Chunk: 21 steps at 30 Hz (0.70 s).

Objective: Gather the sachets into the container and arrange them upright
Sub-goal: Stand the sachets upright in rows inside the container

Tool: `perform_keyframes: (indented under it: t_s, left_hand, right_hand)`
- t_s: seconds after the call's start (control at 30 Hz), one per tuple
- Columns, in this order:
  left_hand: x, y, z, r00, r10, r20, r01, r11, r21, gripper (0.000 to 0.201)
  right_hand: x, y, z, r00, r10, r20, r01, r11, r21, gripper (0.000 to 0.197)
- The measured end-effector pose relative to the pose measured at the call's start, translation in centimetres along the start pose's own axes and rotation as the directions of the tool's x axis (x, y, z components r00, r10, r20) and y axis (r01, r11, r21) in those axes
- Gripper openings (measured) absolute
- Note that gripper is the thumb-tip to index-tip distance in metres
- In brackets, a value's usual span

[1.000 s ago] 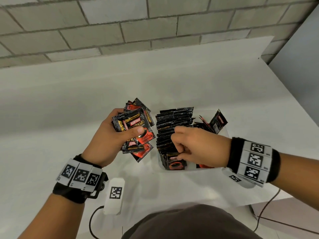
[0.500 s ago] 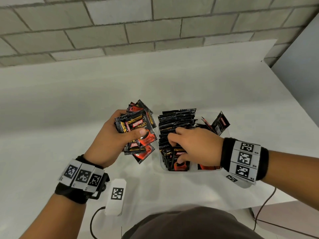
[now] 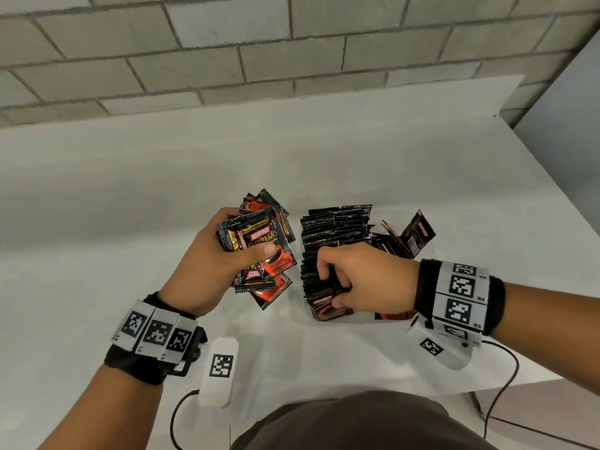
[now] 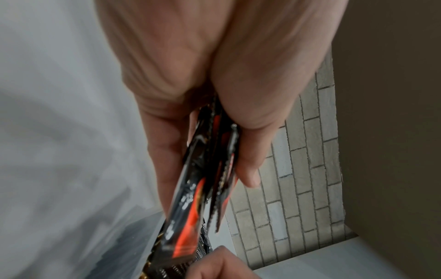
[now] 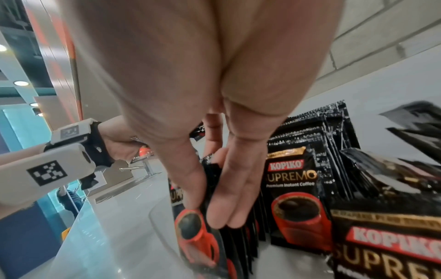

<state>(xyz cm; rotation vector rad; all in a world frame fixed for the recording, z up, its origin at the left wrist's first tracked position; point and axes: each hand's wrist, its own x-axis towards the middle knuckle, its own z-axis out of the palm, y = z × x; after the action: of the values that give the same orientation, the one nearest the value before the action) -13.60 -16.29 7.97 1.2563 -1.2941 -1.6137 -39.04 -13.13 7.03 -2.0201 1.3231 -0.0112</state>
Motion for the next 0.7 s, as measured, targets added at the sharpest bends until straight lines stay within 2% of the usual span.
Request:
perform_keyframes:
  t_s: [0.23, 0.47, 0.7]
  left_hand:
    - [0.1, 0.1, 0.3, 1.0, -0.014, -0.009, 0.014, 1.0, -0.002, 0.06]
    - [0.3, 0.5, 0.8, 1.0, -0.012, 0.002, 0.012, 1.0, -0.014, 0.058]
    - [0.9, 0.7, 1.8, 0.999, -0.029, 0.037, 0.032, 0.998, -0.06, 0.06]
  right_hand:
    - [0.1, 0.6, 0.2, 0.997, 0.074, 0.036, -0.077, 0.993, 0.089, 0.058]
    - [-0.4, 2.5, 0.7, 0.995, 0.08, 0.059, -0.087, 0.988, 0.125, 0.059]
    - [-1.1, 2.9, -1.7, 0.993, 0.087, 0.073, -0.096, 0.987, 0.131, 0.051]
